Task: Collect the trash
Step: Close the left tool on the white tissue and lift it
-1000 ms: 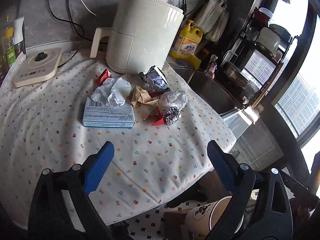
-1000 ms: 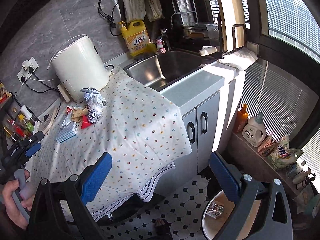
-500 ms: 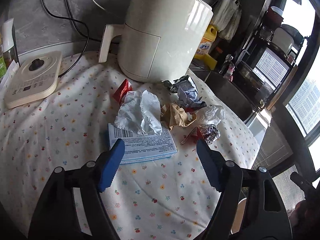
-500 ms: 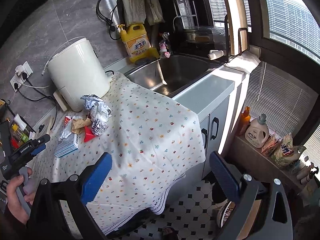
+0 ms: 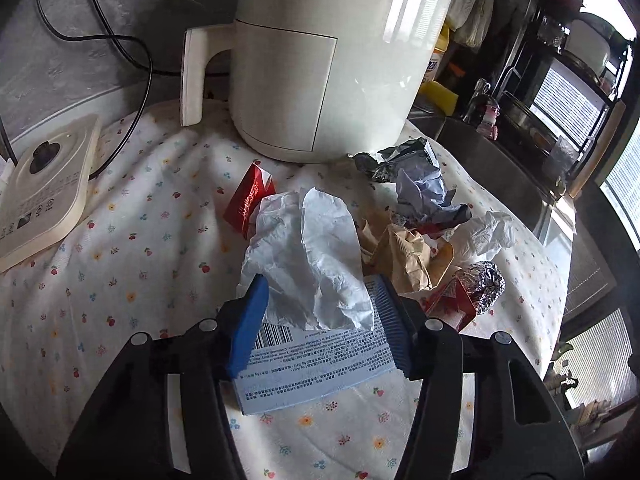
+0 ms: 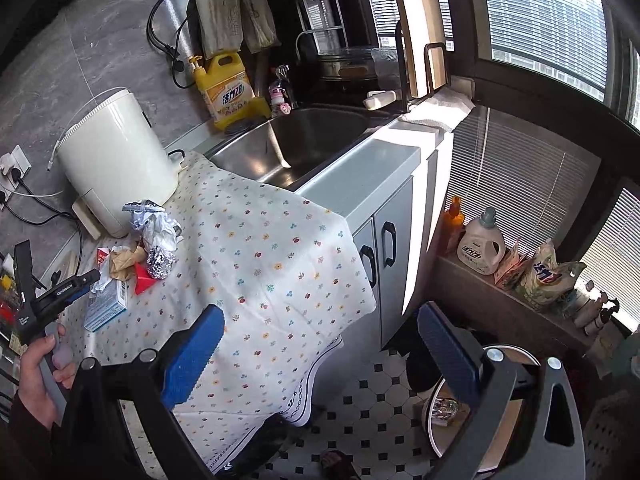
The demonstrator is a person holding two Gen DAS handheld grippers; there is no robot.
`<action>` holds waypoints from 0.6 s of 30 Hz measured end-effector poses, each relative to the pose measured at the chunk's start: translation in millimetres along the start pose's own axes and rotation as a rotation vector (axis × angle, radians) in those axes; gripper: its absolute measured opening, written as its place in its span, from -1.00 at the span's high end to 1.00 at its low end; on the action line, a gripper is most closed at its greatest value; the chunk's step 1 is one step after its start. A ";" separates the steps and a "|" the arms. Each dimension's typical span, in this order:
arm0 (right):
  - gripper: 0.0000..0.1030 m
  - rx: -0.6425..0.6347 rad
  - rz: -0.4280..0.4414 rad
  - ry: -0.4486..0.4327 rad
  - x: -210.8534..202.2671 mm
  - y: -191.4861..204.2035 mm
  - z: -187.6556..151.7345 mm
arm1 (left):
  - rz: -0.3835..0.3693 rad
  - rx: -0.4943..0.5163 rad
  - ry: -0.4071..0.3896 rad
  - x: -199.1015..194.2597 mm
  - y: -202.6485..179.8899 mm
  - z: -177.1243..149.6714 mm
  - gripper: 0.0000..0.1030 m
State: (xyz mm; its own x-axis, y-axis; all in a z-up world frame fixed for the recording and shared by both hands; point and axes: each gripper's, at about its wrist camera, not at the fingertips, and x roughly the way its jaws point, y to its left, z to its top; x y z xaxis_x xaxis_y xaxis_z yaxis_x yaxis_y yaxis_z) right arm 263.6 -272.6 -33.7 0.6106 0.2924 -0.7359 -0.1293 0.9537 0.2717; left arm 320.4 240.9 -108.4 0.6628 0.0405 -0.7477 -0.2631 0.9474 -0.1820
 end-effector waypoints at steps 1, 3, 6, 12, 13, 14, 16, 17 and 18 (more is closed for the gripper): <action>-0.85 -0.003 -0.001 0.002 1.2 1.2 0.6 | 0.004 0.006 0.016 5.1 -0.5 -1.7 0.14; -0.85 -0.010 0.001 0.006 2.9 4.6 1.6 | 0.034 0.036 -0.001 7.5 -3.7 -4.5 0.22; -0.85 -0.025 0.014 0.011 7.5 11.9 4.0 | 0.073 0.060 -0.010 9.1 -5.4 -4.9 0.58; -0.85 -0.082 0.067 0.023 19.0 35.8 10.6 | 0.077 0.018 -0.015 -4.7 9.3 -4.3 0.87; -0.85 -0.094 0.079 0.025 21.4 40.7 11.6 | 0.074 0.003 -0.024 -10.4 13.5 -5.1 0.88; -0.85 -0.106 0.092 0.028 24.4 46.0 12.9 | 0.073 -0.013 -0.035 -17.5 18.4 -6.2 0.88; -0.85 -0.137 0.121 0.035 32.6 58.7 16.6 | 0.081 -0.040 -0.060 -32.5 28.0 -8.6 0.88; -0.85 -0.154 0.137 0.040 37.2 65.9 18.2 | 0.084 -0.058 -0.072 -40.7 34.0 -10.2 0.88; -0.84 -0.171 0.156 0.047 42.3 73.1 20.2 | 0.084 -0.076 -0.085 -48.6 40.0 -12.1 0.88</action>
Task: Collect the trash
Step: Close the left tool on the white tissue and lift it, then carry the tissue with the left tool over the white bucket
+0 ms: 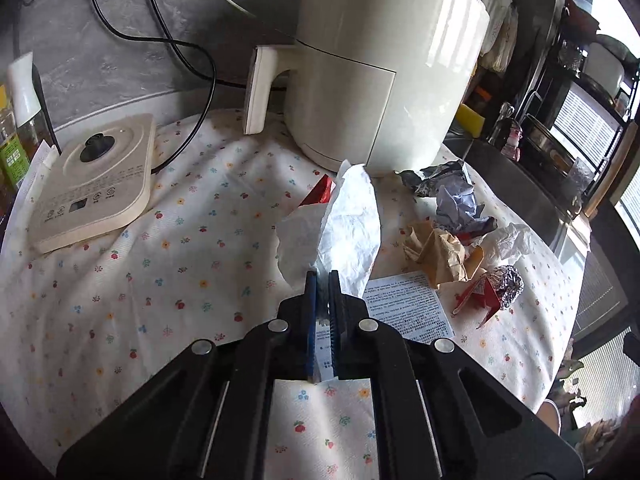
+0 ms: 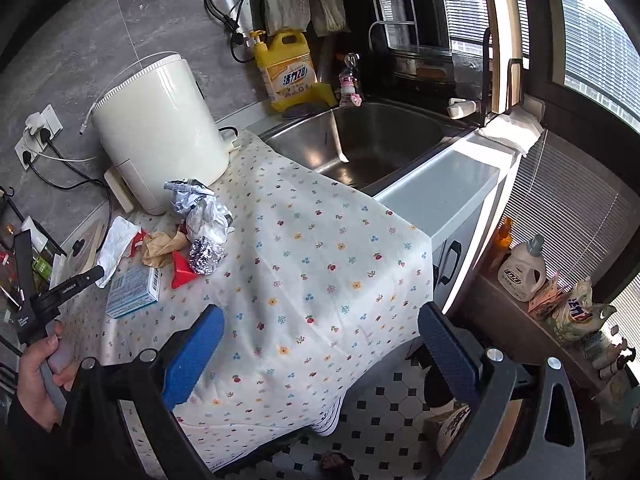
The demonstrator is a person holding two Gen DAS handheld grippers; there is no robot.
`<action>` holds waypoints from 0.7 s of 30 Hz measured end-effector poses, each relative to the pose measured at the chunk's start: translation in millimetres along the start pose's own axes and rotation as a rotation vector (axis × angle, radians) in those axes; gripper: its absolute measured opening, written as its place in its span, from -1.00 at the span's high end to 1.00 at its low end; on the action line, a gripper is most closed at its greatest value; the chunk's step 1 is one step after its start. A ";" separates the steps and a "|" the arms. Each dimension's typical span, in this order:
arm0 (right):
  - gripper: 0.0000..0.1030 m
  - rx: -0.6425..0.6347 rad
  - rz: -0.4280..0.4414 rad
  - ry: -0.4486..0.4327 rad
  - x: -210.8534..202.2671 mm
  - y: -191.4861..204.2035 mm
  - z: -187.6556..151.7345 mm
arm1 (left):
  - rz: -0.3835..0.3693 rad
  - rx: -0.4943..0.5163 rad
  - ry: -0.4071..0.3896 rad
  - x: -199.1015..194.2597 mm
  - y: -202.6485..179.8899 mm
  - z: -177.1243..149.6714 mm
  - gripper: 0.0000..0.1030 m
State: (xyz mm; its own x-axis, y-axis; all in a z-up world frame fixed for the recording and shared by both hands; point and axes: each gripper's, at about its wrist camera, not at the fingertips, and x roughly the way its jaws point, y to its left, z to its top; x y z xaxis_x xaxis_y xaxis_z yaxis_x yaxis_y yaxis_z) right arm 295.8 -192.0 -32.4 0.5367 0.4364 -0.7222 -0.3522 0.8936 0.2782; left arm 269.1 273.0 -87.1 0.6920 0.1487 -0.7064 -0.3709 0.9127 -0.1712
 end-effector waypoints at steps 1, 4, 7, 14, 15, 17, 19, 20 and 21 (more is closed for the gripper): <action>-0.80 -0.017 0.020 0.008 5.9 6.0 3.3 | 0.005 -0.021 -0.012 -8.2 7.3 -1.7 0.88; -0.70 -0.076 0.085 0.029 25.9 27.9 13.0 | 0.036 -0.080 -0.037 -31.4 29.0 -10.2 0.88; -0.60 -0.129 0.141 0.053 50.4 51.1 21.4 | 0.068 -0.133 -0.053 -53.2 46.9 -23.5 0.88; -0.43 -0.211 0.225 0.108 112.0 91.7 33.4 | 0.163 -0.244 -0.054 -93.1 80.1 -62.4 0.87; -0.43 -0.214 0.229 0.108 118.7 95.4 34.7 | 0.175 -0.254 -0.051 -97.7 83.1 -67.5 0.87; -0.41 -0.223 0.225 0.111 130.6 101.0 36.6 | 0.193 -0.271 -0.047 -106.5 87.3 -76.9 0.88; 0.02 -0.228 0.227 0.144 143.0 104.2 36.4 | 0.205 -0.280 -0.047 -114.4 88.6 -84.1 0.87; 0.36 -0.231 0.235 0.186 149.4 105.4 36.5 | 0.209 -0.284 -0.048 -118.9 89.3 -88.1 0.87; 0.33 -0.235 0.238 0.178 147.0 106.0 37.3 | 0.213 -0.286 -0.050 -122.5 89.2 -90.5 0.87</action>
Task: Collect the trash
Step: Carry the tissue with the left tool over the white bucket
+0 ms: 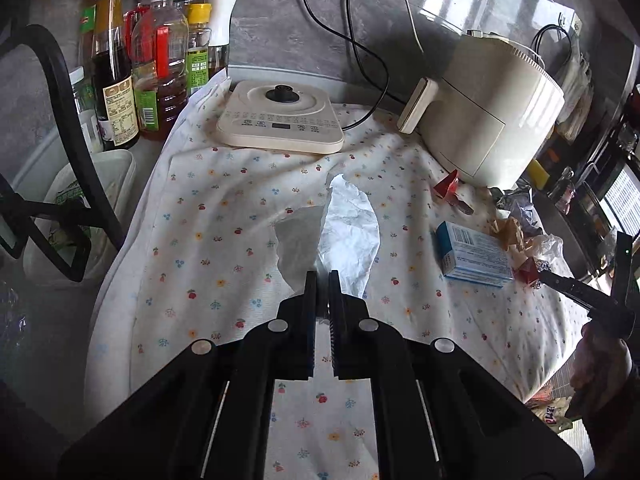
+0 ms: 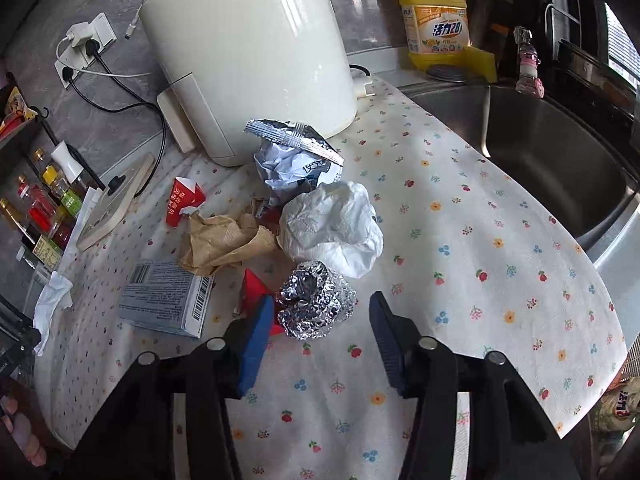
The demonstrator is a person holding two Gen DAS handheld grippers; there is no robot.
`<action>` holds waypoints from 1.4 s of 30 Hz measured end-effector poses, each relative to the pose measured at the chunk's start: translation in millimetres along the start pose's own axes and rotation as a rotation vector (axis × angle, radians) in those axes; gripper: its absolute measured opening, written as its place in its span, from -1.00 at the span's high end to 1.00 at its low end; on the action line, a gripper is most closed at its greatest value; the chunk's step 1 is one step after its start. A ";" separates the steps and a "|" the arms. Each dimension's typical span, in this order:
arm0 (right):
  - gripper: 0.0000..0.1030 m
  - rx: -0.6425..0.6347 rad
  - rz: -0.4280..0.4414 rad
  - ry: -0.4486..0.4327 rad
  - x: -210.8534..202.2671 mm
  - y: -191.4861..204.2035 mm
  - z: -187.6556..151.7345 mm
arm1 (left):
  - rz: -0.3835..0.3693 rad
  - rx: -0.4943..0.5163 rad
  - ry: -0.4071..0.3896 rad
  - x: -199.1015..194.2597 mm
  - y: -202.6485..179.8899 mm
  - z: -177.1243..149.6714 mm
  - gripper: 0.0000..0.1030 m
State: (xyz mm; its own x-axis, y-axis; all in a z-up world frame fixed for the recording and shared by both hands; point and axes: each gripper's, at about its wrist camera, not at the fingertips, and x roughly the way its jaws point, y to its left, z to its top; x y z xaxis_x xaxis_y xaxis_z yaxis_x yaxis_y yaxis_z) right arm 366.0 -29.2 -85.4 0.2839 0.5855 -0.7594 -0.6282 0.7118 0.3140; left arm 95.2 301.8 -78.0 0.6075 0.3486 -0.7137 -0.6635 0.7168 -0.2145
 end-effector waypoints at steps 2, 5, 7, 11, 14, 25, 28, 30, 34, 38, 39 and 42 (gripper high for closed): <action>0.34 -0.028 0.017 -0.014 -9.8 4.7 -1.1 | 0.003 -0.003 -0.006 -7.0 1.1 -3.4 0.87; 0.34 -0.047 0.034 -0.024 -27.2 6.0 -8.1 | -0.005 -0.004 -0.013 -13.0 -2.6 -5.0 0.87; 0.35 -0.057 0.031 -0.032 -42.0 3.0 -16.2 | -0.019 0.004 -0.015 -14.2 -9.8 -5.0 0.87; 0.35 -0.042 0.020 -0.049 -77.0 -12.0 -36.8 | -0.067 0.041 -0.017 -13.0 -38.0 -4.4 0.87; 0.35 -0.016 -0.001 -0.066 -107.7 -33.0 -53.7 | -0.120 0.084 -0.012 -10.4 -69.4 -5.6 0.87; 0.35 0.169 -0.145 -0.150 -219.0 -137.9 -120.8 | -0.329 0.272 0.028 -12.7 -203.3 -32.1 0.87; 0.35 0.214 -0.188 -0.161 -243.4 -165.2 -142.0 | -0.377 0.319 0.046 -15.7 -236.1 -44.6 0.87; 0.34 0.252 -0.213 -0.167 -257.4 -182.2 -156.7 | -0.407 0.353 0.059 -18.4 -258.0 -55.2 0.87; 0.34 0.323 -0.259 -0.171 -283.1 -210.6 -188.0 | -0.463 0.425 0.090 -25.3 -299.8 -79.1 0.87; 0.34 0.361 -0.287 -0.168 -303.8 -229.4 -220.1 | -0.513 0.498 0.125 -32.3 -340.9 -105.9 0.87; 0.32 0.366 -0.279 -0.160 -307.0 -233.0 -228.0 | -0.527 0.516 0.133 -35.7 -350.8 -113.6 0.87; -0.20 0.382 -0.266 -0.158 -318.4 -242.3 -249.9 | -0.561 0.564 0.157 -43.6 -379.2 -136.0 0.87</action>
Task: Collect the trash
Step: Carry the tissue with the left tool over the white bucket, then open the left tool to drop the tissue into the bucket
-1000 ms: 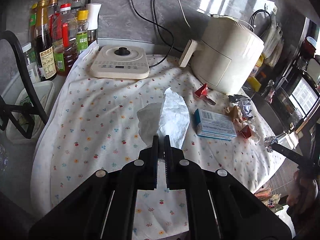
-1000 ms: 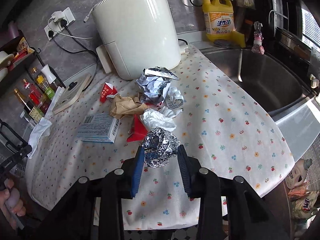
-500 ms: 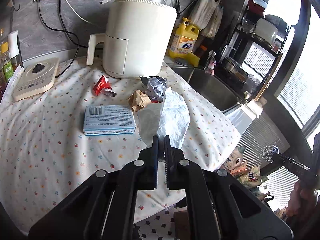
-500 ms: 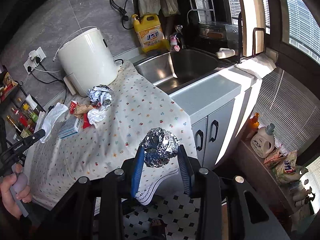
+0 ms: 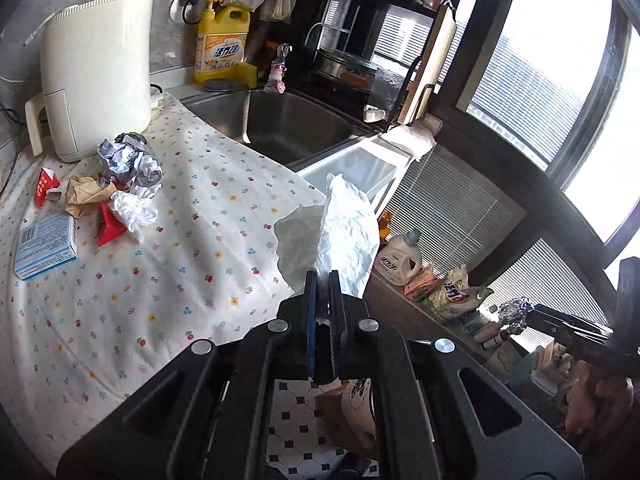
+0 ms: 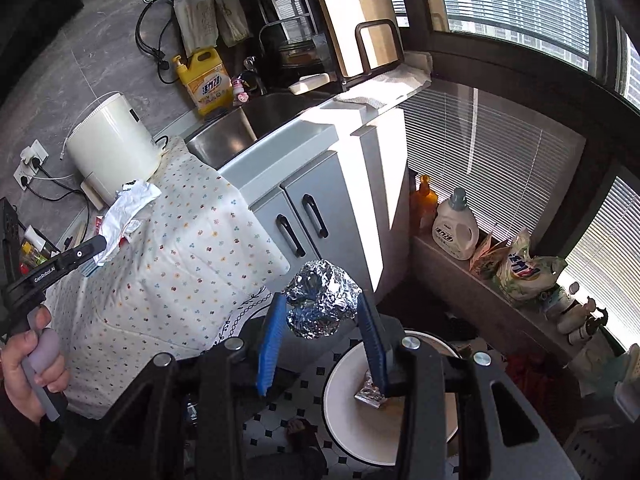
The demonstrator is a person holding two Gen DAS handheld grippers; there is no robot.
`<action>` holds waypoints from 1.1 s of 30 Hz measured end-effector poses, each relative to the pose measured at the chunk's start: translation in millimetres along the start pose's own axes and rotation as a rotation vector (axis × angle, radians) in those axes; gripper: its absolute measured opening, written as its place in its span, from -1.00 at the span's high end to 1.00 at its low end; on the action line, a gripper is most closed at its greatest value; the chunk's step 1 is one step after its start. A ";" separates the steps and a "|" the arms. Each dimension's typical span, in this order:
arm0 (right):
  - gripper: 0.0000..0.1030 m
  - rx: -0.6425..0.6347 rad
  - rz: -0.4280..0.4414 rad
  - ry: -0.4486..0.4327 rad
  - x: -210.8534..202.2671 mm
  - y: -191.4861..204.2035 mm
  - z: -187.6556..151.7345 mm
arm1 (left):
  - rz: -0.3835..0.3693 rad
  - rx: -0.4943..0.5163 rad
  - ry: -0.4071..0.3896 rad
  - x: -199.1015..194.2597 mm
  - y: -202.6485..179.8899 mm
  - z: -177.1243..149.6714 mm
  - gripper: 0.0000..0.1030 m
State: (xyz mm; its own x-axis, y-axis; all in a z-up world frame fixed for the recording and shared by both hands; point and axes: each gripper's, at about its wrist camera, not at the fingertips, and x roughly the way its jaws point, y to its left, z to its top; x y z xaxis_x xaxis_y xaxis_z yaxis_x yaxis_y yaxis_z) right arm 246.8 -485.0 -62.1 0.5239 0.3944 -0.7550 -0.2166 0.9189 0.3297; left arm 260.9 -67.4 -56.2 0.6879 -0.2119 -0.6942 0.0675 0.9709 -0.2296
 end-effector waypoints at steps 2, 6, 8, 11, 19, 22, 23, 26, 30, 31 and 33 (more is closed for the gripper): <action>-0.54 0.004 -0.050 -0.036 -10.9 -12.5 -8.1 | -0.024 0.026 0.019 7.7 -22.1 -4.0 0.87; -0.55 0.060 -0.087 -0.011 -17.3 -47.0 -17.3 | -0.059 0.065 0.065 23.1 -59.4 -14.9 0.87; -0.55 0.088 -0.102 -0.003 -20.1 -64.1 -21.7 | -0.074 0.079 0.092 31.5 -74.8 -20.8 0.87; -0.55 0.117 -0.115 0.004 -25.5 -89.1 -27.2 | -0.086 0.097 0.131 41.4 -96.1 -31.7 0.87; -0.56 0.139 -0.149 0.005 -42.1 -135.2 -38.3 | -0.123 0.130 0.238 73.1 -149.2 -70.3 0.87; -0.56 0.137 -0.158 0.011 -47.2 -149.1 -44.1 | -0.132 0.138 0.280 86.5 -165.3 -88.2 0.87; -0.56 0.135 -0.162 0.012 -48.7 -153.2 -45.8 | -0.137 0.137 0.295 91.7 -169.8 -94.5 0.87; -0.56 0.135 -0.172 0.020 -53.0 -166.6 -50.6 | -0.142 0.131 0.340 107.5 -180.6 -113.8 0.87; -0.56 0.125 -0.181 0.038 -56.2 -179.3 -55.4 | -0.150 0.107 0.411 131.0 -189.7 -139.7 0.87; -0.56 0.119 -0.182 0.042 -56.6 -180.7 -56.3 | -0.152 0.099 0.424 135.9 -191.6 -144.6 0.87; -0.56 0.107 -0.185 0.052 -56.3 -182.0 -58.4 | -0.159 0.086 0.450 145.2 -195.8 -153.8 0.87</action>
State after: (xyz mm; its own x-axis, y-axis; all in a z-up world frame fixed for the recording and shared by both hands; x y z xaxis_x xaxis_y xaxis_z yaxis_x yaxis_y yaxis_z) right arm 208.6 -673.9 -112.7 0.5032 0.2220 -0.8352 -0.0311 0.9705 0.2392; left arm 236.4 -305.4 -217.0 0.2848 -0.3671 -0.8855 0.2188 0.9243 -0.3128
